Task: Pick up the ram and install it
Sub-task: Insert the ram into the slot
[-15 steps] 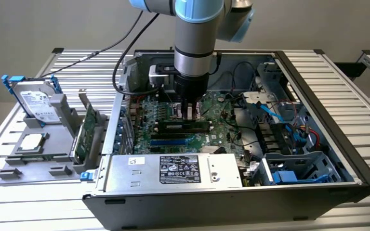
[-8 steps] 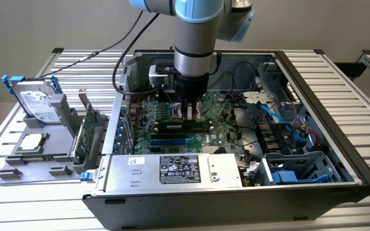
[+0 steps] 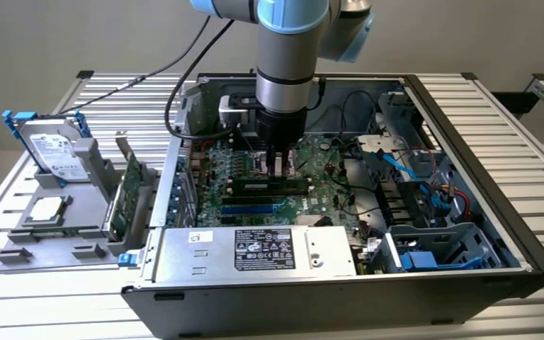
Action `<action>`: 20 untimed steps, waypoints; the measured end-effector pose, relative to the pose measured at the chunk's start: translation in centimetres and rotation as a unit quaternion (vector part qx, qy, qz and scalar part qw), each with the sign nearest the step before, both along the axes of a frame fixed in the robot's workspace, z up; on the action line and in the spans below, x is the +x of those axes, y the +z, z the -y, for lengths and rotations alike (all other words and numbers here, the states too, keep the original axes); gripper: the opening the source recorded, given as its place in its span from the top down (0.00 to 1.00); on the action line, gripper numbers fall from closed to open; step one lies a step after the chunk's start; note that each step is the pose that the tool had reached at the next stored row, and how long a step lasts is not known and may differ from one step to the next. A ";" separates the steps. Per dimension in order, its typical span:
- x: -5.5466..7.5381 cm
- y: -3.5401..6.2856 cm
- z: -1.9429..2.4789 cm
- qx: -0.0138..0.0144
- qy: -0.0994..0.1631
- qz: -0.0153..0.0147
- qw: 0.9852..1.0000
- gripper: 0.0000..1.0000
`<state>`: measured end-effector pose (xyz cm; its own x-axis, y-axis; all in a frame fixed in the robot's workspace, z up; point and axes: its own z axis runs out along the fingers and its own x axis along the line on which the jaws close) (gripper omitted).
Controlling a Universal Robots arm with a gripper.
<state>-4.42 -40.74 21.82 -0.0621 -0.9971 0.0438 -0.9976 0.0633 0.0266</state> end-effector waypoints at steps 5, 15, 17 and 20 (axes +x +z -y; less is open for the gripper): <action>0.0 -0.05 0.00 0.000 -0.002 0.000 1.000 0.86; 0.0 -0.10 -0.01 0.000 -0.007 0.000 1.000 0.86; 0.0 -0.10 -0.01 0.001 -0.007 0.000 1.000 0.86; 0.1 -0.10 0.00 0.001 -0.007 0.000 1.000 0.86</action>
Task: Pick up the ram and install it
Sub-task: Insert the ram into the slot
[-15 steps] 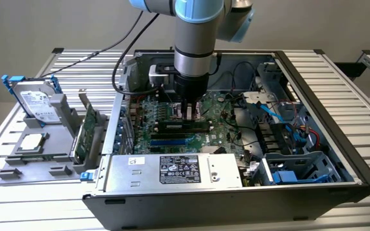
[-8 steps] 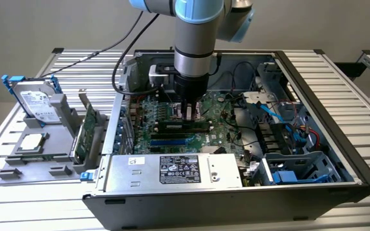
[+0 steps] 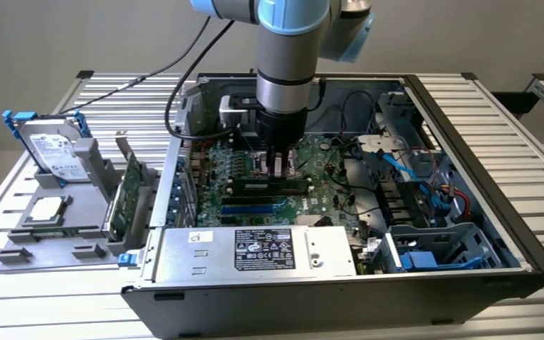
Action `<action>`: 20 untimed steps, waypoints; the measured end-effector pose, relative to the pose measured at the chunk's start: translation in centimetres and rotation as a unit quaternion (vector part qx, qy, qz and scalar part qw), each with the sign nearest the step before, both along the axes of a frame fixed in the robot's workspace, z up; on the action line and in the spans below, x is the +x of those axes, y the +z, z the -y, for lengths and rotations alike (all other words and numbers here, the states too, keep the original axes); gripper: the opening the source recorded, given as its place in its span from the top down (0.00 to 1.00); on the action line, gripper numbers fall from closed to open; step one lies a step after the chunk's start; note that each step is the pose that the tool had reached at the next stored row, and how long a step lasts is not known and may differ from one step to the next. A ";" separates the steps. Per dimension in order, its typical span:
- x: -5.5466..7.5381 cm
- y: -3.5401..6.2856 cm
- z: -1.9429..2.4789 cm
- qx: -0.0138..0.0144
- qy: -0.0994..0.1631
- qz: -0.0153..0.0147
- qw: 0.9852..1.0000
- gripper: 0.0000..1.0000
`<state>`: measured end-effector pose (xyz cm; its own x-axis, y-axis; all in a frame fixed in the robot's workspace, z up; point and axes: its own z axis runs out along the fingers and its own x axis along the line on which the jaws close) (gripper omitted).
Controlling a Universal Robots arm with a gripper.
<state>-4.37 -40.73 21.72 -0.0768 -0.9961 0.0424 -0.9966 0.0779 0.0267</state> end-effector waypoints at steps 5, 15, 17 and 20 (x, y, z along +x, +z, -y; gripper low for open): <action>0.0 -0.04 0.00 0.000 0.000 0.000 1.000 0.86; 0.0 -0.20 0.00 0.000 0.000 0.000 1.000 0.84; 0.0 -0.20 0.00 0.000 0.000 0.000 1.000 0.78; 0.0 -0.21 0.00 0.000 0.000 0.000 1.000 0.66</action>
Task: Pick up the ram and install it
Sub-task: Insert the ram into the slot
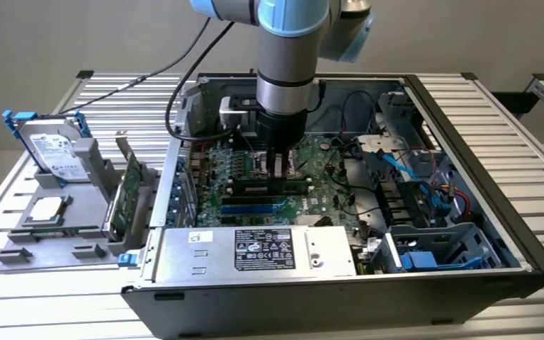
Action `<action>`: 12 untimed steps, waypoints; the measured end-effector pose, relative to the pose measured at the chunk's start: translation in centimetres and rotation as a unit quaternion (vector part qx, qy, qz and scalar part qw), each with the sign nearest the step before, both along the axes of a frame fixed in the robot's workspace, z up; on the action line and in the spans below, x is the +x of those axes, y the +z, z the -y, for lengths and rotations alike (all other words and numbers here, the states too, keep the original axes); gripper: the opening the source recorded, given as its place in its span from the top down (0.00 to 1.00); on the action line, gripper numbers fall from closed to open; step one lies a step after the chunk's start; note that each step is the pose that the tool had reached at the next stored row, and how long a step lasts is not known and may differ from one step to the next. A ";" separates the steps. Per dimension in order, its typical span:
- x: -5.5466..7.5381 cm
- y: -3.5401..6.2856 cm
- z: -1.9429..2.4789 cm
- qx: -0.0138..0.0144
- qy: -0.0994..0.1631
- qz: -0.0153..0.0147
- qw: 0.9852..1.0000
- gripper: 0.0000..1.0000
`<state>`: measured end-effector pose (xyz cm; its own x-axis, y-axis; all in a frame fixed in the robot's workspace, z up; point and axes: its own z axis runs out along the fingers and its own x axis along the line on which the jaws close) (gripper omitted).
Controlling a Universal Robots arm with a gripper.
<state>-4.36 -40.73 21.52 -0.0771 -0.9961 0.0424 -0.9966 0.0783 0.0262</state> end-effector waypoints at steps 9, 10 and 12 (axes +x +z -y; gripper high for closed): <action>-0.1 1.58 0.00 0.000 0.000 -0.001 1.000 0.42; -0.1 1.87 0.00 0.000 0.000 -0.001 1.000 0.42; -0.1 2.42 0.01 0.000 0.000 -0.001 1.000 0.42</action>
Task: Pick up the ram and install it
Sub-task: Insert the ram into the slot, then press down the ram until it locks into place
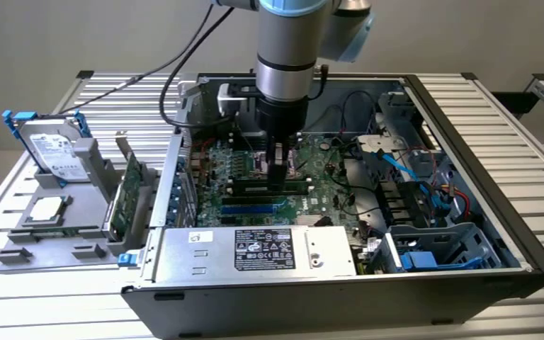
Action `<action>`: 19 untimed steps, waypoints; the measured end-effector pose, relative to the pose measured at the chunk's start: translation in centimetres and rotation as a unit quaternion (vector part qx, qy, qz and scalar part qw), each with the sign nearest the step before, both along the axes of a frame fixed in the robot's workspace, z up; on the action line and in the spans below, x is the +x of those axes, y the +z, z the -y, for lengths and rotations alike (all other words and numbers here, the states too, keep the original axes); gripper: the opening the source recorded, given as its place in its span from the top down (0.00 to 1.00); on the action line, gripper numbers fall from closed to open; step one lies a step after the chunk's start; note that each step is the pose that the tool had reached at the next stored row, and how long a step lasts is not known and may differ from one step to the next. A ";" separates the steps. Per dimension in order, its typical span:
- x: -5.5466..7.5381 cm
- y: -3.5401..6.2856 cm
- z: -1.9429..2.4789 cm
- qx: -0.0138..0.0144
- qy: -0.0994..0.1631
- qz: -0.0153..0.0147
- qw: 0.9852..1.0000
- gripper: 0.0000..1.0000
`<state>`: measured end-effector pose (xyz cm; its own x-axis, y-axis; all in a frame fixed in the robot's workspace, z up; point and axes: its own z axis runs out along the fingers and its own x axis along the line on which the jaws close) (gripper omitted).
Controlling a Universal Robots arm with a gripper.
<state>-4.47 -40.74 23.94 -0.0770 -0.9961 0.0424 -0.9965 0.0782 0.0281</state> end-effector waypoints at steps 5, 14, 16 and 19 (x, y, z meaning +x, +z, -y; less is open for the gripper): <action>-0.2 1.05 0.03 0.000 0.000 0.000 1.000 0.57; -0.2 1.53 0.13 0.000 0.000 0.000 1.000 0.89; -0.2 1.54 0.13 0.000 0.000 0.000 1.000 0.89; -0.2 1.54 0.13 0.000 0.000 0.000 1.000 0.89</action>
<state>-4.70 -40.87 25.47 -0.0769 -0.9962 0.0421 -0.9965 0.0781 0.0283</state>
